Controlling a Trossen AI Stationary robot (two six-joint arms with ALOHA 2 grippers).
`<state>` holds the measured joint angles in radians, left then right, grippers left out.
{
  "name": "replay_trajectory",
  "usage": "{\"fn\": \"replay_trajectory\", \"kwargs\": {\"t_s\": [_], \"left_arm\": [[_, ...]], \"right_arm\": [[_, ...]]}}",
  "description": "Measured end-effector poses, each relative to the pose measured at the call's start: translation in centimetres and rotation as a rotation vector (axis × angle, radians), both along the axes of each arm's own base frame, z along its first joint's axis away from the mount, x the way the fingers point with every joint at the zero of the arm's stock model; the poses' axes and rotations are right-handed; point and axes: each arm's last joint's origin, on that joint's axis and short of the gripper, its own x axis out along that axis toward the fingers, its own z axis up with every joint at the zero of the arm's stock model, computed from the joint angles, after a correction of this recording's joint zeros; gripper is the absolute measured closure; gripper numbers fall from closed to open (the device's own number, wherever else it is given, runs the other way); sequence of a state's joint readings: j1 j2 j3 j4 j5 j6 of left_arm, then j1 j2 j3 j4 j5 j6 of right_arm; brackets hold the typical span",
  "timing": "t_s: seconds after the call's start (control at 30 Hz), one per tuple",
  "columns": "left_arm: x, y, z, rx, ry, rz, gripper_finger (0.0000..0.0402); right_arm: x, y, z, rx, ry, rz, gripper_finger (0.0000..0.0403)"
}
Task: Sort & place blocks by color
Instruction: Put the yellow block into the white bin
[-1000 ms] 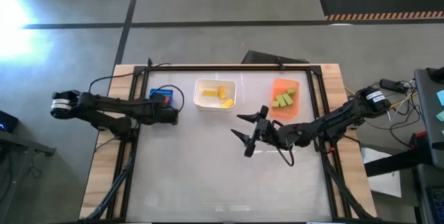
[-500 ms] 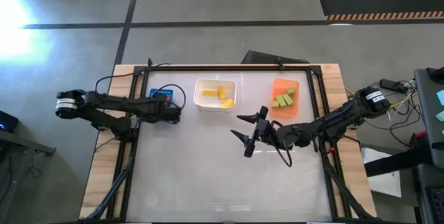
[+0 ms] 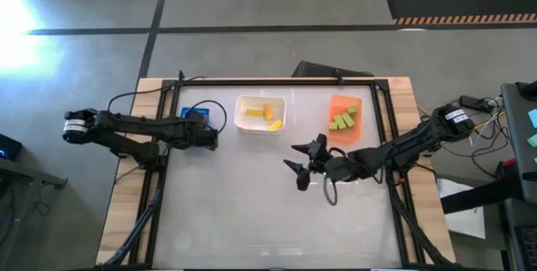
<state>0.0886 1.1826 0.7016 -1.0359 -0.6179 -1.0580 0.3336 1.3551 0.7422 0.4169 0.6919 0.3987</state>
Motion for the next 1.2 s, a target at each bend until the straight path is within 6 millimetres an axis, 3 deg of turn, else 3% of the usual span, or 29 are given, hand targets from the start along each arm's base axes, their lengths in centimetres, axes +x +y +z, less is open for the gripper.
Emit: {"fn": "replay_trajectory", "kwargs": {"t_s": [0.33, 0.6, 0.9, 1.2], "left_arm": [[0.9, -2.2, 2.3, 0.166, -0.135, -0.125, 0.0174], [1.0, -3.0, 2.8, 0.184, -0.179, -0.164, 0.0173], [1.0, -2.9, 2.8, 0.199, -0.18, -0.162, 0.0173], [1.0, -2.9, 2.8, 0.199, -0.178, -0.163, 0.0173]], "right_arm": [[-3.2, -1.0, -3.0, 0.357, 0.349, -0.253, 0.0133], [-7.6, -1.5, -6.1, 0.662, 0.818, -0.606, 0.0134], [-7.6, -1.3, -7.3, 0.643, 0.89, -0.651, 0.0161], [-7.5, -1.2, -7.9, 0.626, 0.914, -0.661, 0.0238]]}}
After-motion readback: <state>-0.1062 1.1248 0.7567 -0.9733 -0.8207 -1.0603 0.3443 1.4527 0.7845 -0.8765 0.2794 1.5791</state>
